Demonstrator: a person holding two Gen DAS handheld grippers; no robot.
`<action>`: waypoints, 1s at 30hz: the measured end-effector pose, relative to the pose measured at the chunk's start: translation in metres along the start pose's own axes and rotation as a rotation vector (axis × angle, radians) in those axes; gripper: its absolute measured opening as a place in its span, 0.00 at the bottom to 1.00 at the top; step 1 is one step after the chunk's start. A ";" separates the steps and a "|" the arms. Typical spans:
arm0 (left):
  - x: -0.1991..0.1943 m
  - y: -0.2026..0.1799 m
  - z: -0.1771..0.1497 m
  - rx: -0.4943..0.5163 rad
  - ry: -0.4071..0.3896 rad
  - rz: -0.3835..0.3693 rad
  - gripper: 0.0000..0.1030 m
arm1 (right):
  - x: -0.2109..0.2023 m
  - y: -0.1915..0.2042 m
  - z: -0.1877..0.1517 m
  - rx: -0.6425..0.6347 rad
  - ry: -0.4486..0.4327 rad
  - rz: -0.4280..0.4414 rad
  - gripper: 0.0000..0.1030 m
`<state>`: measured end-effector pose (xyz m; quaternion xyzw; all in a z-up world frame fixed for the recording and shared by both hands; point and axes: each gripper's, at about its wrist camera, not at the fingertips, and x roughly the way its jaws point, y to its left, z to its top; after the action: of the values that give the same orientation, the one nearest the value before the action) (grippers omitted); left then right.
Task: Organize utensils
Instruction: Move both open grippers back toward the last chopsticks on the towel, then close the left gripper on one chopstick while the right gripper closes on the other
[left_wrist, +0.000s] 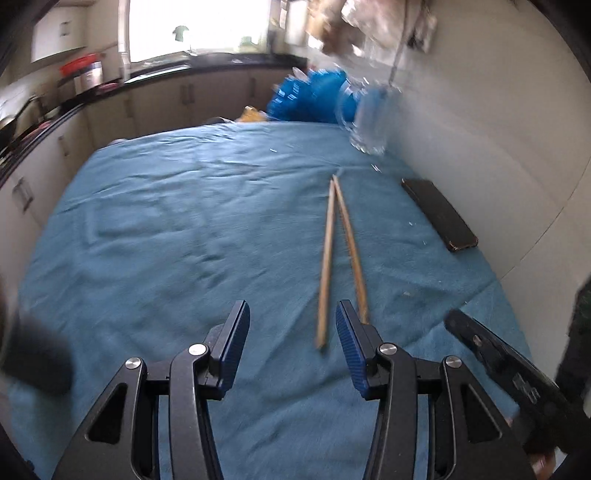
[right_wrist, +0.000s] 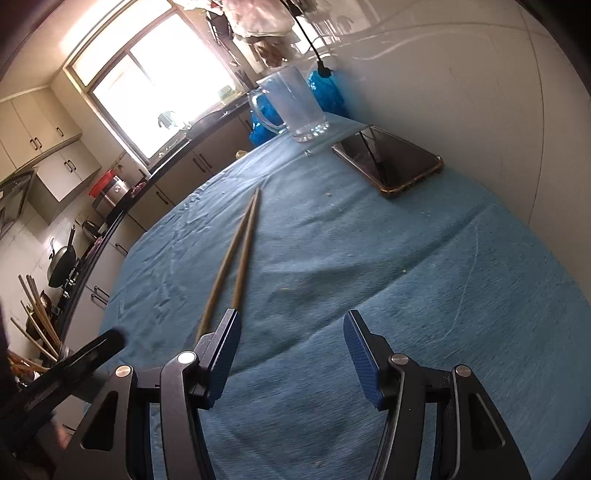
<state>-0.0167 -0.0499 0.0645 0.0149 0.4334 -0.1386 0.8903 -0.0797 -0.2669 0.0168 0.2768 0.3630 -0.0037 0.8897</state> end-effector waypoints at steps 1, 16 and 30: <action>0.012 -0.005 0.005 0.013 0.016 -0.001 0.46 | 0.000 -0.004 0.001 0.005 0.003 -0.002 0.60; 0.104 -0.027 0.046 0.026 0.146 -0.049 0.06 | 0.010 -0.004 0.010 -0.038 0.071 0.020 0.60; 0.044 0.055 -0.010 -0.228 0.201 -0.095 0.06 | 0.097 0.080 0.030 -0.361 0.252 -0.074 0.45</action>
<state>0.0159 -0.0056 0.0195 -0.0930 0.5337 -0.1283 0.8307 0.0278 -0.1949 0.0102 0.0978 0.4759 0.0636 0.8717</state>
